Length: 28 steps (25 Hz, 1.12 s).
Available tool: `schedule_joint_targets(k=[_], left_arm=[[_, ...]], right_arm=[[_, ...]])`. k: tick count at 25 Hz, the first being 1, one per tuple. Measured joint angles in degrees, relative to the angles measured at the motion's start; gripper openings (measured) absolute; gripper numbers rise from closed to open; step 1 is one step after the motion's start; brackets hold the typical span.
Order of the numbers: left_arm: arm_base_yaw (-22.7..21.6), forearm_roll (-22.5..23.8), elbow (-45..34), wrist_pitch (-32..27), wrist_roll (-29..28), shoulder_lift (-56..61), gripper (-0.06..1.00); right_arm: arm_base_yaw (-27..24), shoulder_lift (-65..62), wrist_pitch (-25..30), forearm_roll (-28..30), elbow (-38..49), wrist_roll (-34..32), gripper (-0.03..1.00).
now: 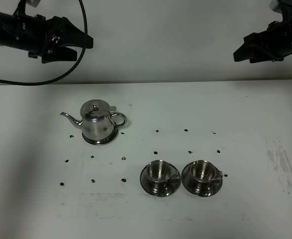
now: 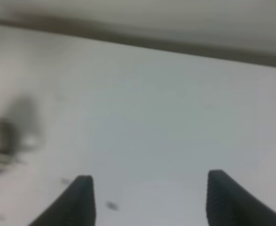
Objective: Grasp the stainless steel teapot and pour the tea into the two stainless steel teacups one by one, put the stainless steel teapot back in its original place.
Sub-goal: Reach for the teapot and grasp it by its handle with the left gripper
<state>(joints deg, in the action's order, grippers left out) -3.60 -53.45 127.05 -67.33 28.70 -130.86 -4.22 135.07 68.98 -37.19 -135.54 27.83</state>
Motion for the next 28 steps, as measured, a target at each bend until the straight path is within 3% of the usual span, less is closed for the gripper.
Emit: schedule_joint_targets(k=[5, 12, 20, 28], left_arm=[[0.4, 8.7, 0.1, 1.4, -2.6, 5.2, 0.71], [0.4, 11.0, -0.4, -1.0, -4.7, 9.5, 0.71], [0.4, 15.1, -14.4, 3.3, -4.5, 20.8, 0.71], [0.4, 15.8, -27.3, 11.6, 1.4, 28.8, 0.71]], right_arm=[[0.0, -4.8, 0.5, 10.7, -0.1, -4.8, 0.5], [0.0, -17.9, -0.2, 14.6, 12.1, -6.4, 0.5], [-0.1, -39.4, -8.9, 14.0, 31.9, -4.7, 0.5], [-0.1, -62.2, -19.8, 11.0, 55.7, -1.6, 0.49]])
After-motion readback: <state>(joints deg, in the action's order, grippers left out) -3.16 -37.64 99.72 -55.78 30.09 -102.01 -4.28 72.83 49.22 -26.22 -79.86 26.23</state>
